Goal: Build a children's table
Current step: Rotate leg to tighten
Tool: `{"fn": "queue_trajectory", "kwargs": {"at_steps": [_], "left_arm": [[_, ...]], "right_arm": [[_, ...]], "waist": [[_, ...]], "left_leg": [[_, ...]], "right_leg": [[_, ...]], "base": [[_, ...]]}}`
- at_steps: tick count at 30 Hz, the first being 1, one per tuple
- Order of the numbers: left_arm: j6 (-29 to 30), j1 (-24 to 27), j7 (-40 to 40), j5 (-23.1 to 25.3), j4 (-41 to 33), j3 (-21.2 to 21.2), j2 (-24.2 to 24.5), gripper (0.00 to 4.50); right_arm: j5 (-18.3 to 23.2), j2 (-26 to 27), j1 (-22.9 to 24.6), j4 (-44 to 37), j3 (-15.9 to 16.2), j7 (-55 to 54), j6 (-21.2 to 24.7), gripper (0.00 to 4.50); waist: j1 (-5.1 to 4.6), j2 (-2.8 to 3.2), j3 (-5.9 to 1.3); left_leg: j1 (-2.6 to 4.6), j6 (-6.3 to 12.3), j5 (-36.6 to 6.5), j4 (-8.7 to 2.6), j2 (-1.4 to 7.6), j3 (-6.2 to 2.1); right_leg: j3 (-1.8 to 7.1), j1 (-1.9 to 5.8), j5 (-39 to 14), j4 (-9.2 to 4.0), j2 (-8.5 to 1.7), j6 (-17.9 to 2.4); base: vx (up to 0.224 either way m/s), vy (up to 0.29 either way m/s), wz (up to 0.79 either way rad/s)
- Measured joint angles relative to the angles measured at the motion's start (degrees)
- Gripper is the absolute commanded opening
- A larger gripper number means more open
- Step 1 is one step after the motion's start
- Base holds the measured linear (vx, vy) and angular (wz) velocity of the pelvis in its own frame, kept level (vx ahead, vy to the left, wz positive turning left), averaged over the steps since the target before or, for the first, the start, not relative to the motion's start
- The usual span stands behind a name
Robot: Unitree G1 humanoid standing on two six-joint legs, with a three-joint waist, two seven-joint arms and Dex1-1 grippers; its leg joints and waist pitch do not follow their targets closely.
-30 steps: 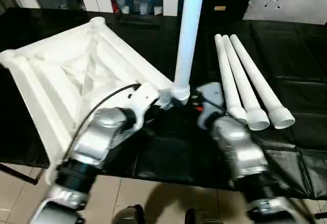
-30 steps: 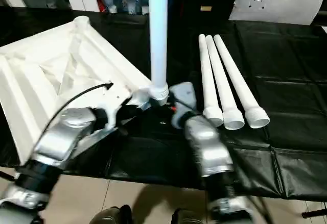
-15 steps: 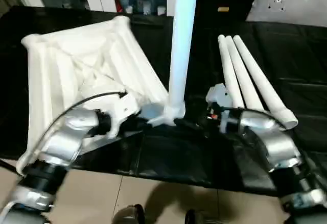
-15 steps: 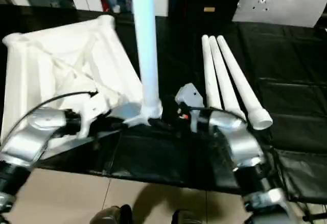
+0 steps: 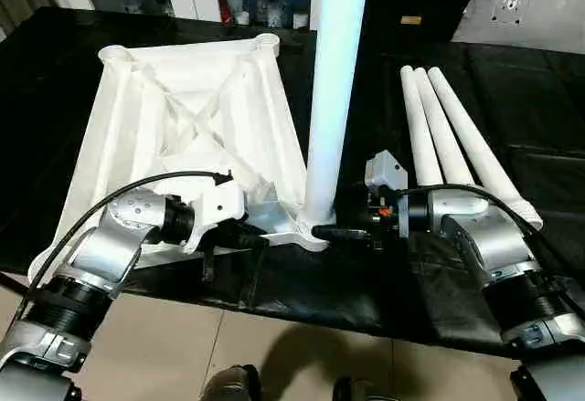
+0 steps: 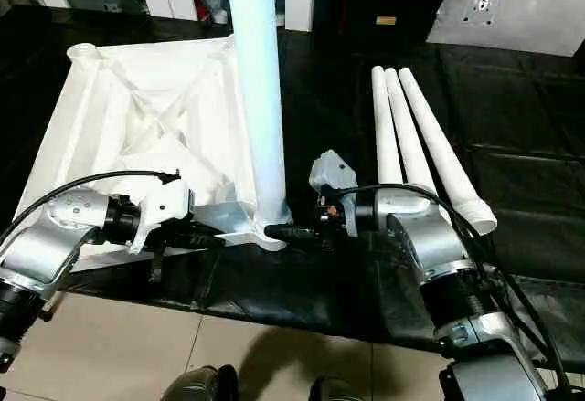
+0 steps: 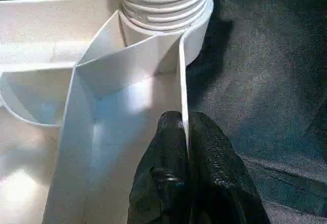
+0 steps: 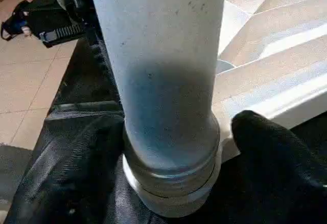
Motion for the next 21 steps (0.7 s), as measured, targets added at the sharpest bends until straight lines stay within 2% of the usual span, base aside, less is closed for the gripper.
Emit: {"fn": "queue_trajectory", "kwargs": {"at_steps": [2,8,16,21], "left_arm": [[-0.49,-0.1,-0.13,-0.02,0.41,0.0,-0.04,0.0],[-0.77,-0.28,-0.52,-0.03,0.82,0.0,-0.04,0.0],[-1.26,-0.36,-0.6,-0.03,1.18,-0.02,-0.07,0.0],[2.05,-0.37,0.77,-0.14,0.92,0.91,-1.24,0.0]], "right_arm": [[0.0,0.12,-0.11,0.42,0.38,0.52,-0.02,3.31],[0.01,0.21,-0.23,0.98,0.5,0.91,-0.24,2.72],[0.01,0.26,-0.2,0.97,0.48,1.04,-0.31,2.64],[0.81,2.28,2.47,-0.76,-1.25,-2.86,0.85,2.64]], "waist": [[0.01,0.0,0.0],[0.02,-0.01,-0.01],[0.03,-0.03,-0.02],[0.12,-0.05,-0.04]], "left_leg": [[0.0,0.0,0.0,0.0,0.0,0.0],[0.0,0.0,0.0,-0.01,0.0,0.0],[0.0,0.0,0.0,0.02,0.01,0.0],[0.07,0.0,0.01,0.1,0.02,0.0]], "right_leg": [[0.0,0.0,0.0,0.01,0.0,0.0],[-0.01,0.0,0.0,0.01,0.0,0.0],[-0.01,0.0,0.0,0.04,0.0,0.0],[0.0,0.04,0.03,0.14,0.0,-0.05]], "base": [[0.0,0.0,0.0],[0.0,0.0,0.0],[0.0,0.0,0.0],[0.0,0.0,0.0]]}}
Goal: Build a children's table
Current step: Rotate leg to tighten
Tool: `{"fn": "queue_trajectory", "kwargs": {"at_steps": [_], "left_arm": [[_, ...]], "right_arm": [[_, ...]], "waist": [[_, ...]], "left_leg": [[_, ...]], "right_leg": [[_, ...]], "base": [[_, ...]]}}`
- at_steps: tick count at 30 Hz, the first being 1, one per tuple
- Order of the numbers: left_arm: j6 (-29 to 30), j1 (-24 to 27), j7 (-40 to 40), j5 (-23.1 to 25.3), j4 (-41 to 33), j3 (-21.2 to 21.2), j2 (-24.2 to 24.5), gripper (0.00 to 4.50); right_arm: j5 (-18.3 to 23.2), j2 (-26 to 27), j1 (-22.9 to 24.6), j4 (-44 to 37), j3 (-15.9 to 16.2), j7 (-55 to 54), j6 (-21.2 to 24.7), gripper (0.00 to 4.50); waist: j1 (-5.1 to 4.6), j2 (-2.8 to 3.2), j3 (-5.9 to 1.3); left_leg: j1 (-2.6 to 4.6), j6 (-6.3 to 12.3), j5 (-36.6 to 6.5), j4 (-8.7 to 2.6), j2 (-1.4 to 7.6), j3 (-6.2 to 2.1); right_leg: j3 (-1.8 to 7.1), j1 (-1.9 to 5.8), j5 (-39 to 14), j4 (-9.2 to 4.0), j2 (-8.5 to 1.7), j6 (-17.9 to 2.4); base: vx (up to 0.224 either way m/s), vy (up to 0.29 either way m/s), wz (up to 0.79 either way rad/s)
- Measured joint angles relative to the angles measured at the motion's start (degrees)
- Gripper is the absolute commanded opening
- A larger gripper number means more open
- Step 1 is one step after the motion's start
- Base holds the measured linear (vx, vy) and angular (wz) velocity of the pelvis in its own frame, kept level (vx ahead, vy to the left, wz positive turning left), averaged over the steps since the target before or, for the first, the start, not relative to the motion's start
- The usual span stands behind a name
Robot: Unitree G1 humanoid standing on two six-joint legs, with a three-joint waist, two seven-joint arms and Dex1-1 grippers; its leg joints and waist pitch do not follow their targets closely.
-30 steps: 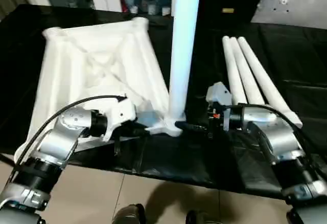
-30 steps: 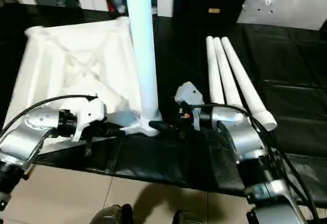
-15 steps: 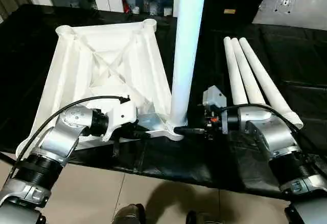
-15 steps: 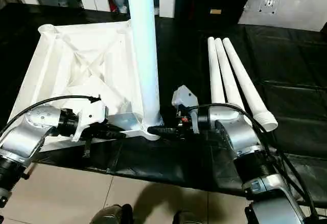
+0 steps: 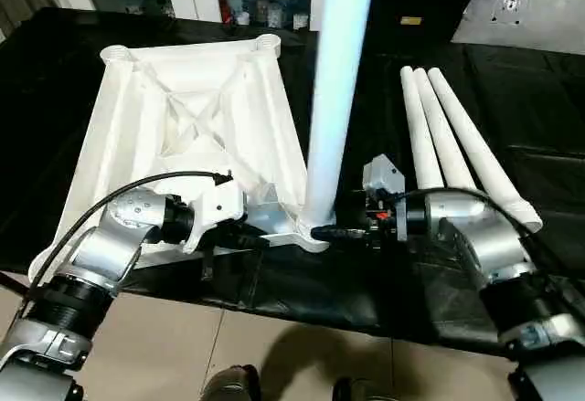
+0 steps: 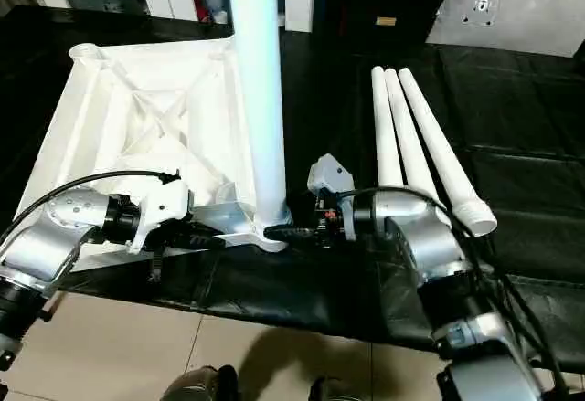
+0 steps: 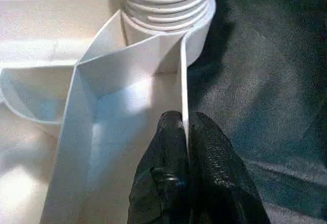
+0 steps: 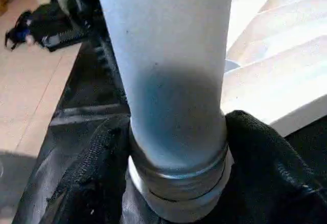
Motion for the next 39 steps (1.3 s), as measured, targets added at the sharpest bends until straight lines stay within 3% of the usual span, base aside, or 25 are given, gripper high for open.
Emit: {"fn": "queue_trajectory", "kwargs": {"at_steps": [4,5,8,12,16,18,22,25,30,39], "left_arm": [[7.08,-0.3,7.34,0.68,-1.18,1.87,-3.64,0.0],[10.95,-0.97,11.58,1.43,-1.21,2.73,-6.28,0.0],[16.15,-1.66,18.45,1.92,-1.58,3.51,-11.32,0.0],[20.11,-2.48,26.74,3.64,-1.63,4.93,-16.69,0.0],[22.96,-3.2,31.57,4.69,-2.35,5.01,-19.99,0.0],[23.71,-3.28,32.29,4.6,-2.9,5.09,-20.29,0.0],[23.29,-3.64,32.82,4.68,-2.76,5.4,-19.16,0.0],[22.01,-3.67,32.44,4.86,-2.59,5.34,-18.08,0.0],[18.64,-2.96,28.51,4.52,-2.67,4.38,-14.38,0.0],[8.41,-0.99,16.39,2.81,-1.41,2.91,-5.97,0.0]], "right_arm": [[-1.26,5.19,2.93,-2.07,-3.03,-11.72,1.92,2.64],[-2.54,8.62,3.54,-2.4,-4.74,-19.41,2.88,2.64],[-4.83,12.34,3.44,-3.01,-6.57,-29.81,4.59,2.64],[-7.7,18.81,2.51,-3.1,-8.69,-43.04,6.72,2.63],[-9.89,21.81,1.68,-3.11,-9.22,-51.05,7.26,2.63],[-10.03,22.72,1.57,-3.02,-9.55,-52.6,6.76,3.33],[-9.09,24.28,1.91,-3.08,-9.96,-51.67,5.75,3.6],[-8.63,23.85,2.47,-3.21,-9.27,-49.09,4.95,3.85],[-6.86,18.24,4.51,-4.15,-7.7,-40.99,4.51,4.36],[-4.39,5.42,4.79,-5.86,-6.13,-22.61,0.75,4.44]], "waist": [[-0.49,0.0,0.0],[-0.83,0.01,0.01],[-1.5,0.0,0.01],[-1.89,0.02,0.0],[-1.69,0.02,0.0],[-1.63,0.02,0.0],[-1.93,0.06,-0.01],[-2.28,0.17,0.06],[-2.05,0.25,0.11],[-1.81,0.18,0.17]], "left_leg": [[0.19,-0.26,0.04,0.02,0.02,0.01],[0.34,-0.38,0.13,0.01,0.02,0.08],[0.43,-0.44,0.17,-0.05,0.02,0.13],[0.52,-0.45,0.17,-0.18,0.02,0.3],[0.52,-0.44,0.17,-0.5,-0.01,0.41],[0.49,-0.43,0.15,-0.65,-0.03,0.45],[0.47,-0.46,0.17,-0.97,0.02,0.45],[0.41,-0.48,0.18,-1.04,0.18,0.45],[0.37,-0.49,0.18,-1.09,0.27,0.45],[0.33,-0.48,0.19,-0.98,0.27,0.47]], "right_leg": [[0.06,0.09,0.17,0.07,0.01,-0.26],[0.11,0.13,0.25,0.05,-0.01,-0.4],[0.11,0.19,0.12,-0.24,-0.03,-0.18],[0.24,0.19,0.16,-0.32,-0.03,-0.16],[0.28,0.18,0.22,-0.52,-0.06,-0.24],[0.27,0.12,0.4,-0.55,-0.08,-0.18],[0.18,-0.09,0.4,-0.57,-0.02,-0.05],[0.11,-0.2,0.4,-0.57,0.1,-0.03],[0.01,-0.21,0.32,-0.57,0.14,0.09],[0.01,-0.2,0.33,-0.53,0.12,0.09]], "base": [[0.0,0.0,0.0],[0.0,0.0,0.0],[0.0,0.0,0.0],[0.0,0.0,0.0],[0.0,0.0,0.0],[0.0,0.0,0.0],[0.0,0.0,0.0],[0.0,0.0,0.0],[0.0,0.0,0.0],[0.0,0.0,0.0]]}}
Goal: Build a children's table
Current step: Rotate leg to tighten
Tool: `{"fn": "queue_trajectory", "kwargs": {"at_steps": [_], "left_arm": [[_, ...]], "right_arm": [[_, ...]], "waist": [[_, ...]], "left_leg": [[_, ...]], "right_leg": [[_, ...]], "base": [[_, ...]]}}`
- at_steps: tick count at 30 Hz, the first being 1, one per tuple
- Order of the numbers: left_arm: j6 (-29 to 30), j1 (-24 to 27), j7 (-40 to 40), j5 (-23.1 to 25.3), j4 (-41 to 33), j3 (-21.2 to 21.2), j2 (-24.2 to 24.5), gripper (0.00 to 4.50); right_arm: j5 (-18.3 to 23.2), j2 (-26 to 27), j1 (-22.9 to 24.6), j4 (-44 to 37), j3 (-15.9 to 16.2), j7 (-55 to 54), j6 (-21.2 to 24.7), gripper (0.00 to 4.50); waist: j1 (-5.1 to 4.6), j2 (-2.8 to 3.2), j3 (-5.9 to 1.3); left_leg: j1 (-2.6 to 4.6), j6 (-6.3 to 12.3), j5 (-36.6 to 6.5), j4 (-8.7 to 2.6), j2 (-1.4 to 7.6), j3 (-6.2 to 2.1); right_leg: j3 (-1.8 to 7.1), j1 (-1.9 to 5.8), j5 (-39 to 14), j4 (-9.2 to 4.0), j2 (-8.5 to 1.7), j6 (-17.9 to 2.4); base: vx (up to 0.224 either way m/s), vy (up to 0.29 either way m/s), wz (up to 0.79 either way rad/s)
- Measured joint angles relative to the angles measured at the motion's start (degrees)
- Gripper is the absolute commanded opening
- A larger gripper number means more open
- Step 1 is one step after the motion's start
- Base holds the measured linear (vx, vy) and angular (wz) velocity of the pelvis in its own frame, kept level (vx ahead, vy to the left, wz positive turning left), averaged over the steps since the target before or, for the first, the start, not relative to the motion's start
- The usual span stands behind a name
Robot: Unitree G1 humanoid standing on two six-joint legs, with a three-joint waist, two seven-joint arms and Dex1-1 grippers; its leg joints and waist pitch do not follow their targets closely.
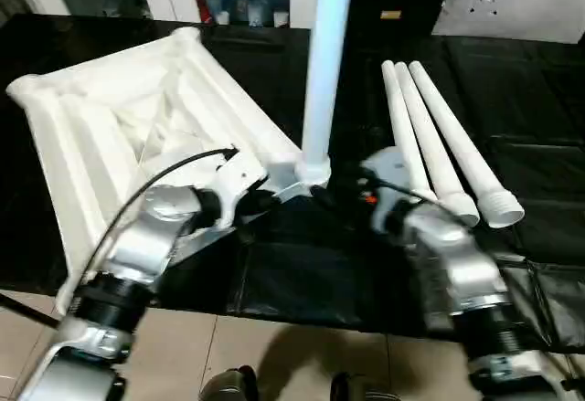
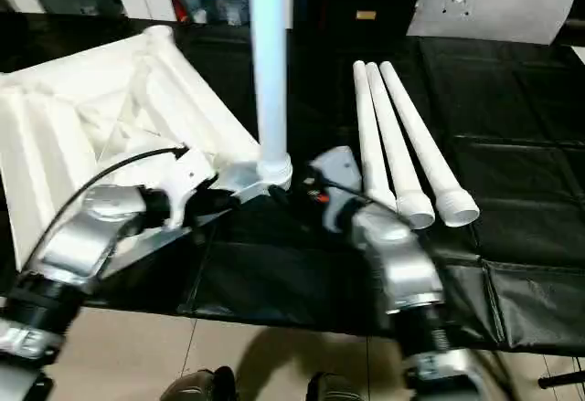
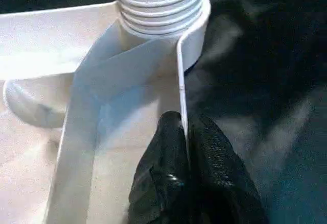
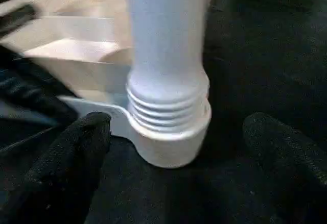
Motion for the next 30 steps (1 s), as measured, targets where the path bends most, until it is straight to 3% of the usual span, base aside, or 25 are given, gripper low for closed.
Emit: {"fn": "queue_trajectory", "kwargs": {"at_steps": [4,10,15,30], "left_arm": [[-4.23,1.03,-6.5,-1.08,0.16,-0.91,3.23,0.0],[-8.57,0.55,-13.57,-1.23,0.62,-3.26,6.06,0.0],[-11.03,-0.66,-15.92,-1.22,2.31,-4.2,6.62,0.0],[-13.04,-1.08,-17.29,-1.25,3.69,-4.26,6.78,0.0]], "right_arm": [[1.15,-3.53,-0.89,0.09,0.88,7.05,-0.43,4.44],[1.32,-6.66,-3.79,1.94,5.09,17.64,-1.7,4.44],[1.78,-7.04,-5.35,3.92,6.64,21.88,-1.77,3.99],[2.48,-6.06,-7.5,8.39,6.97,24.22,-2.84,2.75]], "waist": [[0.72,-0.01,0.0],[1.67,-0.02,0.0],[1.76,-0.4,0.21],[1.77,-0.46,0.23]], "left_leg": [[0.0,0.07,0.04,0.01,0.0,0.01],[-0.01,0.09,0.04,0.12,0.0,0.04],[0.0,0.08,0.04,0.21,0.0,0.06],[0.0,0.12,0.05,0.24,0.01,0.08]], "right_leg": [[-0.01,0.01,0.0,0.01,-0.01,0.0],[-0.01,0.04,0.0,0.04,-0.04,0.0],[0.0,0.05,0.01,0.13,-0.05,-0.01],[0.0,0.06,0.01,0.14,-0.07,-0.02]], "base": [[0.0,0.0,0.0],[0.0,0.0,0.0],[0.0,0.0,0.0],[0.0,0.0,0.0]]}}
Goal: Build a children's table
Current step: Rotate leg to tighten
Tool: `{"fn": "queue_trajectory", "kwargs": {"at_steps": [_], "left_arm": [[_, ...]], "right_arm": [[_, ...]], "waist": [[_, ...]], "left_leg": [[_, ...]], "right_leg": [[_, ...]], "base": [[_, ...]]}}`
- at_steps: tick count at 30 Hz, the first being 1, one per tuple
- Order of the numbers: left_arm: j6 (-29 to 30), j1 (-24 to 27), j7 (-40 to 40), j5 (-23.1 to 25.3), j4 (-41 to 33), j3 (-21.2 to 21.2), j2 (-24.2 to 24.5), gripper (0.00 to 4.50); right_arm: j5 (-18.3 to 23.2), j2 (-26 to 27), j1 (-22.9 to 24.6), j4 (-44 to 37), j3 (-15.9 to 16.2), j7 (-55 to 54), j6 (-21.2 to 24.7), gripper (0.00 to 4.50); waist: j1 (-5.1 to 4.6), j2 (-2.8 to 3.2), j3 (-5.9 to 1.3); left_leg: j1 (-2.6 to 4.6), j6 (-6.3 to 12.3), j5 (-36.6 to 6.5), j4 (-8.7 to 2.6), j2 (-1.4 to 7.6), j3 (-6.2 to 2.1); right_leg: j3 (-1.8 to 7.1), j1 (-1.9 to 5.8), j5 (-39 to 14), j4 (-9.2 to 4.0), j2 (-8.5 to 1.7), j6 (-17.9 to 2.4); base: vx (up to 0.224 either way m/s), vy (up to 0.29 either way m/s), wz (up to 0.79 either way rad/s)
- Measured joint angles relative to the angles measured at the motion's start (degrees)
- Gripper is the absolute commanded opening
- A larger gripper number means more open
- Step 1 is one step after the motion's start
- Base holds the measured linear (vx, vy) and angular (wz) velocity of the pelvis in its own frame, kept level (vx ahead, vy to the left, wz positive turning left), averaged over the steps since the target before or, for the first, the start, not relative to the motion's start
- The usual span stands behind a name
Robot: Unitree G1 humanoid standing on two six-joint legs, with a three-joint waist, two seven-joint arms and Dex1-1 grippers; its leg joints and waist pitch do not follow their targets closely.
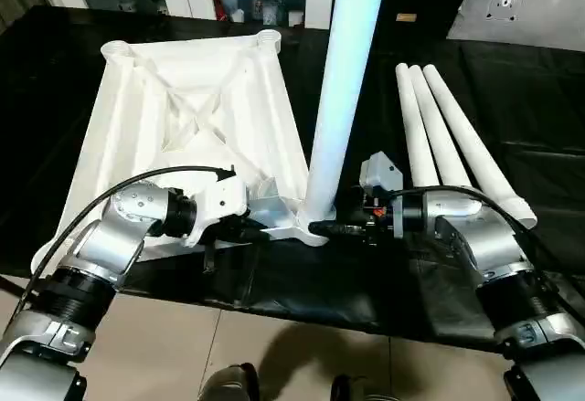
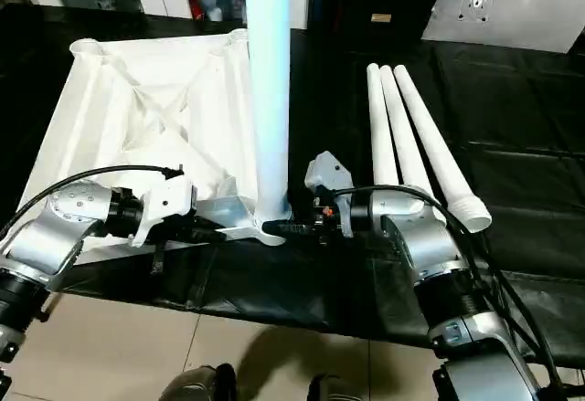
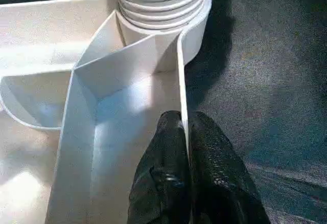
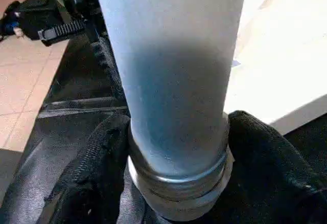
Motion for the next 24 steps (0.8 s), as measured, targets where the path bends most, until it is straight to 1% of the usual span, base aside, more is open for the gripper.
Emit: {"fn": "queue_trajectory", "kwargs": {"at_steps": [6,10,13,14,16,18,20,22,24], "left_arm": [[-0.12,0.03,-0.46,-0.07,0.1,0.03,0.15,0.0],[2.77,0.27,0.18,-0.37,-0.51,0.69,-0.2,0.0],[8.83,0.53,4.74,-0.27,-1.82,2.31,-2.28,0.0],[11.73,0.56,7.35,-0.15,-1.97,3.21,-3.73,0.0],[15.12,0.52,10.78,-0.2,-2.55,4.28,-5.77,0.0],[19.34,0.29,18.12,0.17,-2.34,6.38,-11.38,0.0],[22.19,-0.93,23.74,1.02,-2.11,6.81,-14.84,0.0],[22.88,-1.79,26.66,1.37,-1.43,6.86,-16.38,0.0],[23.39,-2.8,30.57,2.63,-0.28,7.26,-19.41,0.0]], "right_arm": [[0.26,0.16,0.27,0.11,-0.05,0.58,-0.27,2.69],[0.88,2.02,2.87,-1.8,-1.11,-2.9,0.89,2.66],[-0.33,5.8,4.29,-2.9,-2.44,-11.47,2.08,2.64],[-1.18,8.19,4.85,-3.37,-3.39,-16.92,2.99,2.64],[-2.02,10.44,5.0,-3.72,-4.44,-22.79,4.16,2.64],[-3.92,16.53,4.89,-3.36,-7.79,-34.75,5.49,2.64],[-5.74,20.21,3.66,-1.92,-9.22,-43.57,5.58,2.63],[-6.27,21.52,2.57,-0.93,-9.42,-48.01,5.65,2.63],[-7.23,24.14,1.4,0.44,-11.09,-54.12,5.53,2.63]], "waist": [[0.03,0.0,-0.01],[-0.06,0.0,-0.01],[-0.45,-0.02,-0.02],[-0.89,-0.02,-0.02],[-1.33,-0.02,-0.02],[-1.87,-0.02,-0.01],[-1.9,0.07,-0.07],[-1.82,0.09,-0.07],[-1.52,0.23,-0.16]], "left_leg": [[0.01,-0.01,0.0,0.03,0.0,0.0],[0.07,-0.02,-0.01,0.04,0.01,0.0],[0.37,-0.21,0.06,0.05,0.04,0.0],[0.53,-0.31,0.12,0.04,0.04,0.05],[0.61,-0.35,0.15,0.03,0.04,0.06],[0.58,-0.39,0.17,0.04,0.04,0.09],[0.6,-0.39,0.17,0.04,0.02,0.13],[0.59,-0.39,0.17,-0.03,0.01,0.14],[0.56,-0.38,0.16,-0.12,0.0,0.15]], "right_leg": [[0.0,0.01,0.0,0.03,0.0,0.0],[0.02,0.04,0.0,0.09,0.0,-0.01],[0.04,0.23,0.11,0.2,0.01,-0.18],[0.12,0.28,0.14,0.25,0.02,-0.23],[0.1,0.29,0.15,0.14,-0.01,-0.25],[0.13,0.22,0.12,0.1,-0.01,-0.19],[0.17,0.24,0.14,0.05,-0.02,-0.23],[0.19,0.23,0.18,0.01,-0.02,-0.28],[0.17,0.23,0.27,-0.04,-0.02,-0.38]], "base": [[0.0,0.0,0.0],[0.0,0.0,0.0],[0.0,0.0,0.0],[0.0,0.0,0.0],[0.0,0.0,0.0],[0.0,0.0,0.0],[0.0,0.0,0.0],[0.0,0.0,0.0],[0.0,0.0,0.0]]}}
